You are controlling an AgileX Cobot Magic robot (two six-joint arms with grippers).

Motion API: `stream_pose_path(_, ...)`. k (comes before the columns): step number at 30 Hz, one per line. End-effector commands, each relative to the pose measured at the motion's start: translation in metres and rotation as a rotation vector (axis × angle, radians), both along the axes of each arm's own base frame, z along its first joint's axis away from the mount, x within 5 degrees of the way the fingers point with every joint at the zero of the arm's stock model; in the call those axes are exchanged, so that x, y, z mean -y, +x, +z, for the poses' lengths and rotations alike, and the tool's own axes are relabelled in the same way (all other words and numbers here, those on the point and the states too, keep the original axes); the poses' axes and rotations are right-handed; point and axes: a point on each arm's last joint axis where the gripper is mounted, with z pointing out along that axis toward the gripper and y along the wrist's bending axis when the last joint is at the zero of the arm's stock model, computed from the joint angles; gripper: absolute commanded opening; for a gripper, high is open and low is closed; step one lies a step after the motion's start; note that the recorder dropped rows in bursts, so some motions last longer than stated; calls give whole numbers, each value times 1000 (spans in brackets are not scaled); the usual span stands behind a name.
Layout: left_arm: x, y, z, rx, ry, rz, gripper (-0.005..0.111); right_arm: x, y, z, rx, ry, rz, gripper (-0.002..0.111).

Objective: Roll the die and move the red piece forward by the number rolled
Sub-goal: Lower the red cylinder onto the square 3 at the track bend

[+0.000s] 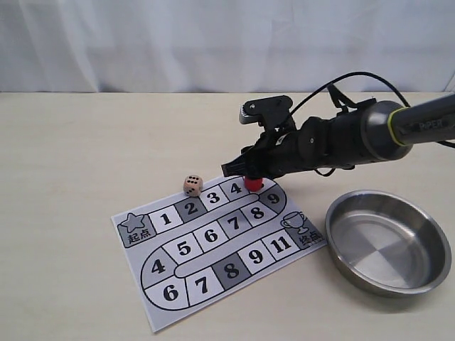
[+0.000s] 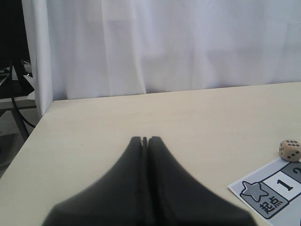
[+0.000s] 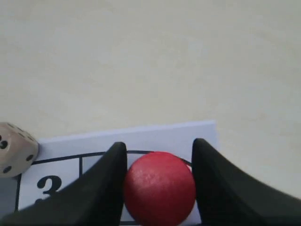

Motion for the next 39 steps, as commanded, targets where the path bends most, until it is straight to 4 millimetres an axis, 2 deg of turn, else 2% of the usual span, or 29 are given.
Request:
stream_pose_path(1, 0, 0, 0, 7, -7, -2, 0, 3, -1, 24, 37, 24, -5, 4)
stream_pose_path(6, 0, 0, 0, 7, -9, -2, 0, 4, -6, 42, 37, 32, 10, 4)
stream_pose_path(12, 0, 0, 0, 7, -9, -2, 0, 12, -14, 45, 49, 20, 7, 4)
stream_pose_path(23, 0, 0, 0, 7, -9, -2, 0, 38, -44, 17, 97, 14, -93, 4)
stream_pose_path(31, 0, 0, 0, 7, -9, -2, 0, 40, -50, 10, 111, 34, -129, 4)
stream_pose_path(36, 0, 0, 0, 7, -7, -2, 0, 32, -50, 8, 132, 58, -134, 4)
stream_pose_path(39, 0, 0, 0, 7, -7, -2, 0, 25, -53, -3, 116, 46, -116, 4)
